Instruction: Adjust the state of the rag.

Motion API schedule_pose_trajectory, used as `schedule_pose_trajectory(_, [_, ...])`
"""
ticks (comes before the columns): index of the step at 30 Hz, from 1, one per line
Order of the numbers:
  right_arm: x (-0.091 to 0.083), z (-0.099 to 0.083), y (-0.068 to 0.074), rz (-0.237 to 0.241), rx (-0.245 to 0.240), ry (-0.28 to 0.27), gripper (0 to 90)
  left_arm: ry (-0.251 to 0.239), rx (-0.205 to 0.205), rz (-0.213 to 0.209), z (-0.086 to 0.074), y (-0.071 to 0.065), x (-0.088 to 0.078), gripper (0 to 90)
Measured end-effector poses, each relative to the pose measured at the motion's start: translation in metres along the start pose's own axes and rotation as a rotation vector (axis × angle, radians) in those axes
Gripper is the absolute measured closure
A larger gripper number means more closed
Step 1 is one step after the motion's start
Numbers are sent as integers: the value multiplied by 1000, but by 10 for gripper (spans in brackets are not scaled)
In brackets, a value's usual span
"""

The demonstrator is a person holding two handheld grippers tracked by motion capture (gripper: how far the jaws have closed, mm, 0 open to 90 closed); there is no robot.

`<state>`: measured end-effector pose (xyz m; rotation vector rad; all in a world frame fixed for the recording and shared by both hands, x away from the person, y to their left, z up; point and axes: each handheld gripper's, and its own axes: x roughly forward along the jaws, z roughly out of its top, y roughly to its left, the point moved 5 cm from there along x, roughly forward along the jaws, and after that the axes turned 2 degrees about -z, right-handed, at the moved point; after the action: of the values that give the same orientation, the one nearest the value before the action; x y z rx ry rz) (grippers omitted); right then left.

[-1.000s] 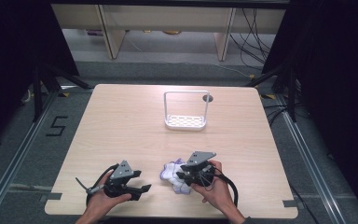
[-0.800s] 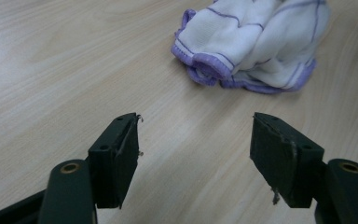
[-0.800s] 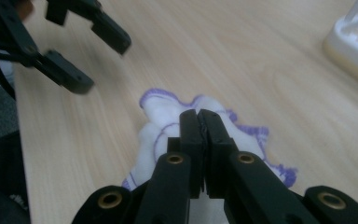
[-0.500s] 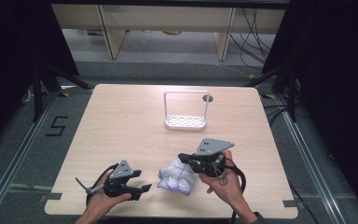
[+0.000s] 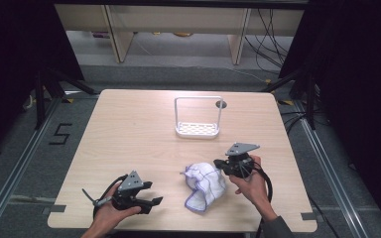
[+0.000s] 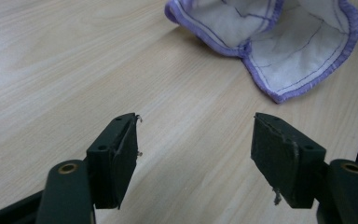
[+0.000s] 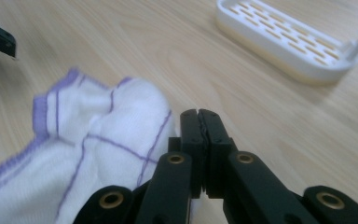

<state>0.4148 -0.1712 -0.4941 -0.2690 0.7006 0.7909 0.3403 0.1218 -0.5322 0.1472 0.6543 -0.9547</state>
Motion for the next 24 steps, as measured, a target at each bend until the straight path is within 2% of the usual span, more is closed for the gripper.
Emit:
schedule_pose_trajectory(3, [-4,-16,-12,-31,12,29,896,7,2,-1,0,-1,2,317])
schedule_pose_trajectory(4, [-4,-20,-16,-34,11,37,896,13,15,-3,1,-2,4,317])
schedule_pose_trajectory(5, [-3,-24,-19,-41,32,30,896,10,8,-2,2,-3,5,317])
schedule_pose_trajectory(6, [-6,-29,-22,-43,48,61,896,5,7,-6,4,-4,7,317])
schedule_pose_trajectory(7, [-4,-32,-27,-56,40,47,896,9,4,-15,5,-5,9,317])
schedule_pose_trajectory(8, [-5,-35,-28,-54,66,73,896,4,10,-14,7,-6,11,317])
schedule_pose_trajectory(9, [-4,-38,-31,-62,70,65,896,-5,5,-20,9,-8,14,317])
schedule_pose_trajectory(10, [-5,-40,-33,-59,88,96,896,4,11,-26,11,-9,16,317])
schedule_pose_trajectory(11, [-3,-42,-36,-70,88,77,896,13,15,-33,12,-11,19,317])
schedule_pose_trajectory(12, [-3,-43,-38,-73,84,80,894,18,22,-48,14,-13,22,317])
schedule_pose_trajectory(13, [-4,-43,-37,-56,103,92,889,16,20,-52,15,-15,25,317])
schedule_pose_trajectory(15, [-7,-41,-36,-61,102,90,871,18,23,-87,17,-20,31,315])
schedule_pose_trajectory(16, [-7,-39,-35,-64,106,73,840,19,21,-108,18,-24,33,314])
schedule_pose_trajectory(17, [-9,-37,-36,-72,102,51,794,14,26,-105,19,-26,36,312])
schedule_pose_trajectory(19, [-18,-29,-35,-68,114,43,751,20,31,-119,20,-32,38,308])
schedule_pose_trajectory(21, [-24,-18,-34,-78,110,-4,701,31,49,-146,21,-36,39,303])
schedule_pose_trajectory(22, [-28,-13,-32,-77,113,-20,699,14,46,-137,22,-38,40,301])
schedule_pose_trajectory(23, [-30,-8,-30,-78,103,-37,680,29,53,-142,22,-39,40,301])
schedule_pose_trajectory(24, [-32,-2,-28,-84,103,-45,652,19,50,-150,22,-41,41,301])
